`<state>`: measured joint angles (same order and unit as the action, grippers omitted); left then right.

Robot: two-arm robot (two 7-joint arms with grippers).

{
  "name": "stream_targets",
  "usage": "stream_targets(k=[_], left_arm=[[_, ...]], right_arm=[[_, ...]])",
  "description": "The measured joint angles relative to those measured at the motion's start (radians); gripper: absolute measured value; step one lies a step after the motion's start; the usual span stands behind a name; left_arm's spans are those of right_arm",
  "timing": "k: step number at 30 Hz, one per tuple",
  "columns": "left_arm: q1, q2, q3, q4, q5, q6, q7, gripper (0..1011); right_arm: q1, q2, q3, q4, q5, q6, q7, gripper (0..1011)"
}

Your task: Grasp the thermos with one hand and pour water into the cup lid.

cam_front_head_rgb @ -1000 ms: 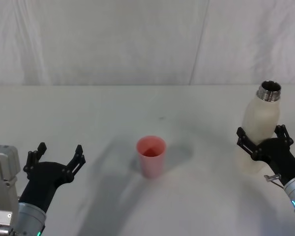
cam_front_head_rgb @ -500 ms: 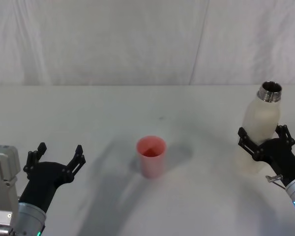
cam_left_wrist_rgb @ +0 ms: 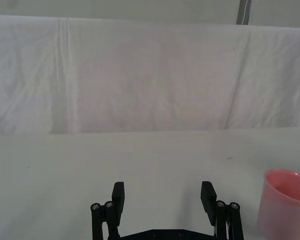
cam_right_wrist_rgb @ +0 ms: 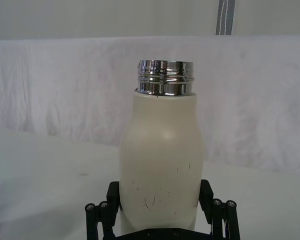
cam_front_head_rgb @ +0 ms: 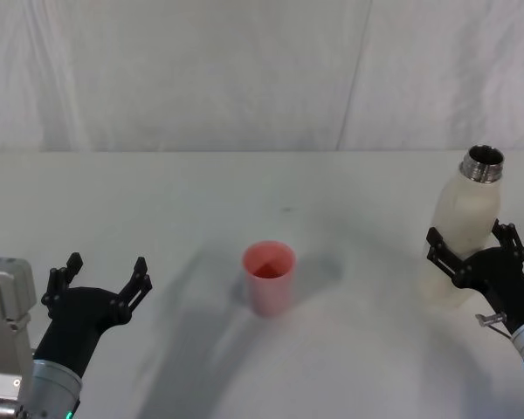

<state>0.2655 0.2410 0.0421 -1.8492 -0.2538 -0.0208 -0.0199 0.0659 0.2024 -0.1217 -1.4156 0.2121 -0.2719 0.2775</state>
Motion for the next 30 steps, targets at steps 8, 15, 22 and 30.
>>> stream_targets(k=[8, 15, 22, 30], left_arm=[[0.000, 0.000, 0.000, 0.000, 0.000, 0.000, 0.000, 1001], [0.000, 0.000, 0.000, 0.000, 0.000, 0.000, 0.000, 1001], [0.000, 0.000, 0.000, 0.000, 0.000, 0.000, 0.000, 1001], [0.000, 0.000, 0.000, 0.000, 0.000, 0.000, 0.000, 1001]], right_arm=[[-0.012, 0.001, 0.003, -0.014, 0.001, 0.008, -0.002, 1001], [-0.017, 0.002, 0.004, -0.022, 0.005, 0.013, 0.000, 1001], [-0.023, 0.005, 0.003, -0.032, 0.011, 0.018, 0.005, 1001], [-0.032, 0.008, 0.000, -0.047, 0.014, 0.024, 0.006, 1001]])
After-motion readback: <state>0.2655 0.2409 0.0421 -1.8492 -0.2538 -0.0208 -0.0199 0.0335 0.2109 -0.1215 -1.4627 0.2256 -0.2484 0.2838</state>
